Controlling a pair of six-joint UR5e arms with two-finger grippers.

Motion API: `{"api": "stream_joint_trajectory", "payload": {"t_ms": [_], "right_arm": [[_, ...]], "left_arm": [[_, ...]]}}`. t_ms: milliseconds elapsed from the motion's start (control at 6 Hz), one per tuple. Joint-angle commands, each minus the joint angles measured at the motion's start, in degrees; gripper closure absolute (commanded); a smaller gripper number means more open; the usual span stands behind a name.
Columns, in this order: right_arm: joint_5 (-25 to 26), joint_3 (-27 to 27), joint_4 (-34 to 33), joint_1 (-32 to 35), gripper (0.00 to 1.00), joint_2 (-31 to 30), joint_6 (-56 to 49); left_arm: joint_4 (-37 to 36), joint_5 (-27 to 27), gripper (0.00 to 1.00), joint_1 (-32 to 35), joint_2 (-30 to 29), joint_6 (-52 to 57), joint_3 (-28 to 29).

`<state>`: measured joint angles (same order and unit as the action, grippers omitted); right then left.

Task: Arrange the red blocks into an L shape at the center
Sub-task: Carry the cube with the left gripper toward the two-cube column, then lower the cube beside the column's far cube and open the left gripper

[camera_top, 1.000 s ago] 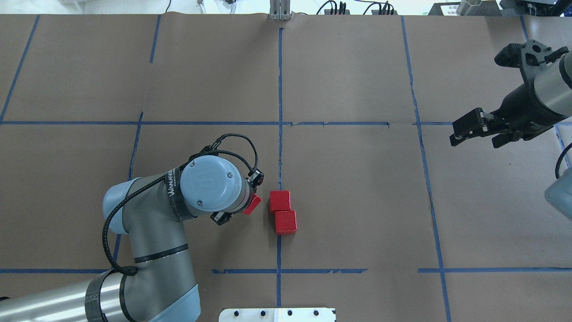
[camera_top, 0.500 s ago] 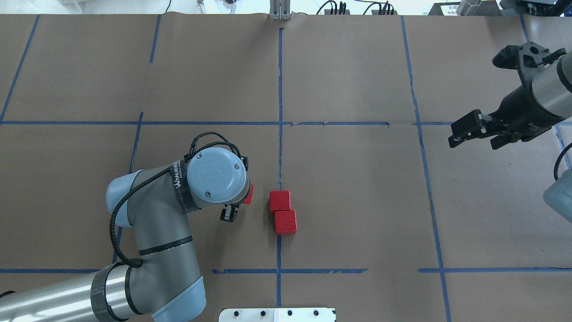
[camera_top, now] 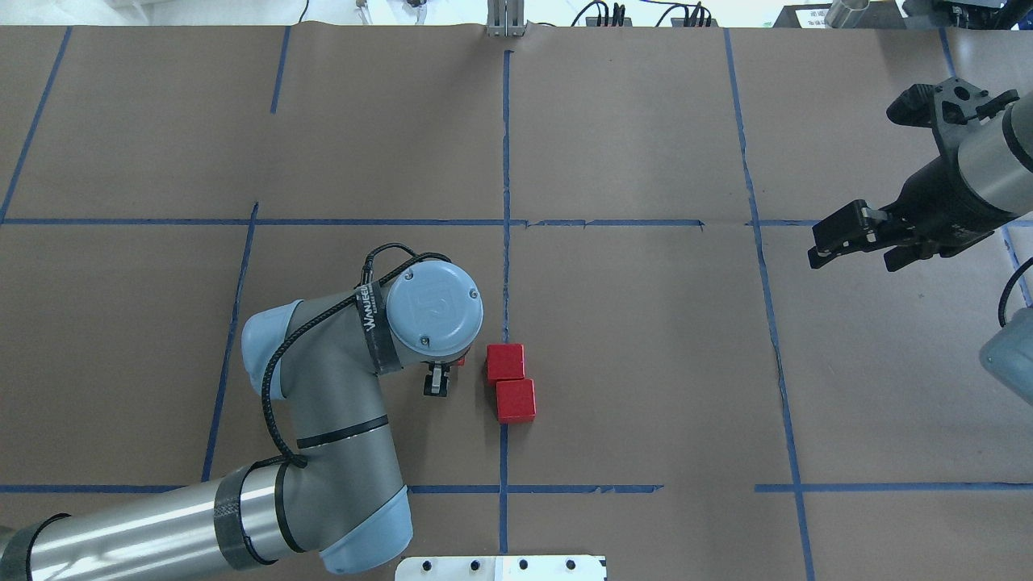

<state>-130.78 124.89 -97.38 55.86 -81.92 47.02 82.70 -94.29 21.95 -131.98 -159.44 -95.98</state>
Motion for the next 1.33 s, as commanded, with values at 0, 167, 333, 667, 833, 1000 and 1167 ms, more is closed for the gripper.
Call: {"api": "stream_joint_trajectory", "payload": {"t_ms": [0, 167, 333, 667, 833, 1000, 1167], "right_arm": [[0.0, 0.0, 0.0, -0.05, 0.0, 0.0, 0.0], [0.0, 0.09, 0.0, -0.05, 0.0, 0.0, 0.0], [0.09, 0.09, 0.0, -0.05, 0.0, 0.0, 0.0], [0.09, 0.18, 0.0, -0.05, 0.0, 0.0, 0.0], [0.09, 0.18, 0.0, -0.05, 0.0, 0.0, 0.0], [0.09, 0.18, 0.0, -0.05, 0.0, 0.0, 0.0], [0.09, 0.18, 0.0, -0.05, 0.0, 0.0, 0.0]], "left_arm": [[-0.6, -0.1, 1.0, -0.68, -0.82, -0.35, 0.97], [-0.52, -0.1, 1.0, -1.9, -1.0, -0.43, 1.14], [-0.43, -0.1, 1.0, -1.91, -1.18, -0.87, 1.67], [0.0, -0.1, 1.0, -1.91, -3.45, -2.19, 4.55], [0.01, -0.01, 1.0, -1.91, -3.81, -2.28, 5.01], [0.1, -0.01, 1.0, -1.91, -3.9, -2.37, 5.01], [0.1, -0.01, 0.99, -1.91, -3.99, -2.28, 5.01]]}}
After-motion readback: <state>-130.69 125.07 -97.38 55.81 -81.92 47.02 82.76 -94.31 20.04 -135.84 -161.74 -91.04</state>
